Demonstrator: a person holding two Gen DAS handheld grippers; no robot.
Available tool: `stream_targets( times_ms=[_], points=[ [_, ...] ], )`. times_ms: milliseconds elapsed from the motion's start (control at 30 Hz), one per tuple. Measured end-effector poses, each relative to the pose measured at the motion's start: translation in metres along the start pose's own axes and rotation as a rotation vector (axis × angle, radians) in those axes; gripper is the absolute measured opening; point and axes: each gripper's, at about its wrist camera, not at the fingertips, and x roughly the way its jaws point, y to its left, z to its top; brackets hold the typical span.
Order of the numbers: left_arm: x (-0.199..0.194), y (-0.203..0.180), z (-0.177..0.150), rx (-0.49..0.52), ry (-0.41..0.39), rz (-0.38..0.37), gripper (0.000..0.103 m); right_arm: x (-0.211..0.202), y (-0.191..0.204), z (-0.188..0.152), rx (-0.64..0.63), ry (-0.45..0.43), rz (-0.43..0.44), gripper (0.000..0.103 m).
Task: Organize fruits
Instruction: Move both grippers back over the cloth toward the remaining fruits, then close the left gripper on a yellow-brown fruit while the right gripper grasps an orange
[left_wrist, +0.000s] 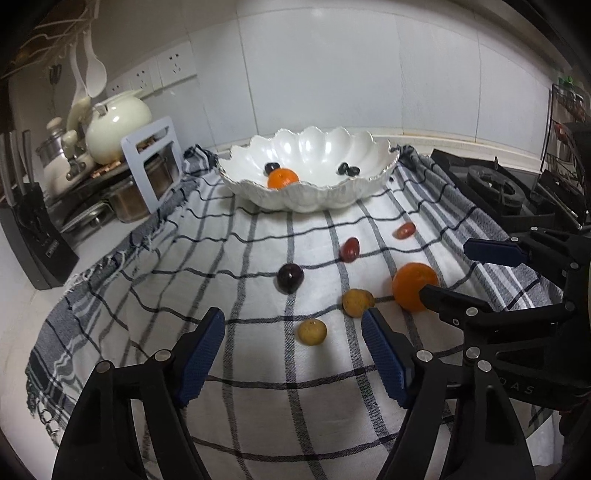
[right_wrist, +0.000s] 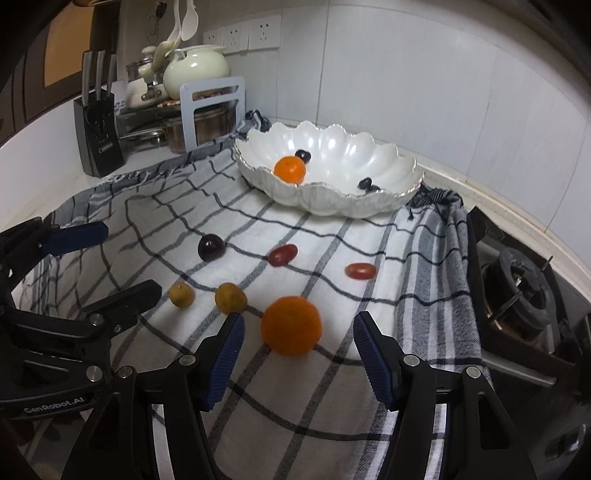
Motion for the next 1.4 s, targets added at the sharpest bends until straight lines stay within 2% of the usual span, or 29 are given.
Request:
stream_targets(
  times_ms=[433,767,1100,1400],
  points=[
    [0.033,-0.002,-0.010,-0.008,0.078,-0.051,0.058,0.025,-0.003,-0.005,0.025,0.059,0.017,0.062],
    [0.048,-0.001,-0.010,-0.024,0.105,-0.083,0.042,0.036,-0.002,-0.003,0.029,0.074,0.035,0.061],
    [0.055,0.001,-0.009,-0.061,0.127,-0.117,0.026,0.041,-0.003,-0.001,0.035,0.081,0.053,0.046],
    [0.050,0.002,-0.007,-0.073,0.110,-0.114,0.024,0.039,-0.002,-0.001,0.031,0.078,0.048,0.045]
  ],
)
